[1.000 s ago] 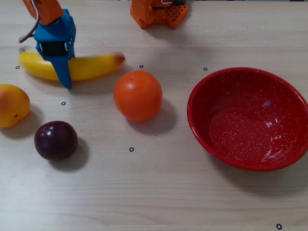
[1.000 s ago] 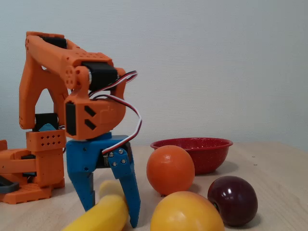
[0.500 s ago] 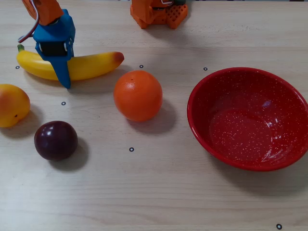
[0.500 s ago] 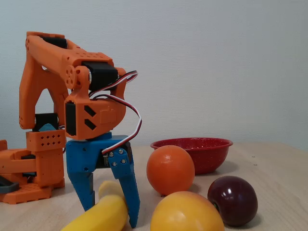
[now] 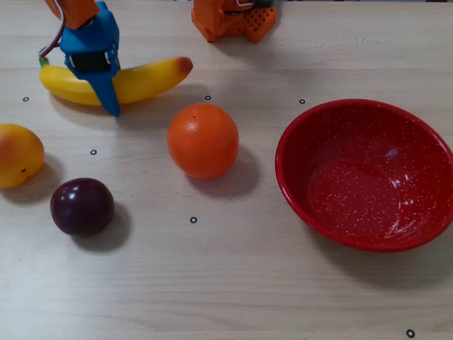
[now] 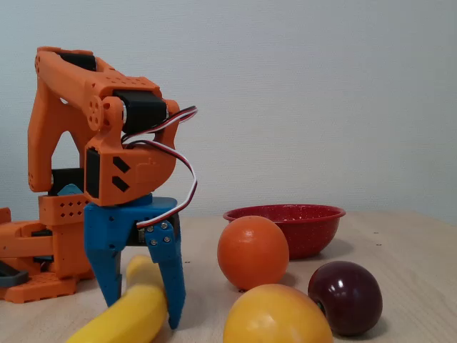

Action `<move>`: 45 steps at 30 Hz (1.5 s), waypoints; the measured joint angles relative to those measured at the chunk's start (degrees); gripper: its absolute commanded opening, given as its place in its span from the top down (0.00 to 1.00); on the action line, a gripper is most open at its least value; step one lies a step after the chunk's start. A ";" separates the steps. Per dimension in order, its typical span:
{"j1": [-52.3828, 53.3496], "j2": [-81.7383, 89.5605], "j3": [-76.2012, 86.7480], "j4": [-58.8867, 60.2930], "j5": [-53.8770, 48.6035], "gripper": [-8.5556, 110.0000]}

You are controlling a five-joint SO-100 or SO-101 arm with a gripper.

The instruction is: Put banana in the red bowl.

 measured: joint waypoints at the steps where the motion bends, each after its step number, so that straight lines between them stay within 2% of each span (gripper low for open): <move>1: 0.09 0.18 0.09 0.09 0.00 0.93; 7: 0.62 0.26 -1.23 2.90 -0.88 0.93; 22: -1.49 3.16 -19.51 13.18 -0.88 0.93; 36: -11.69 6.50 -34.45 17.23 0.35 0.93; 45: -18.81 6.50 -35.51 17.14 3.16 0.93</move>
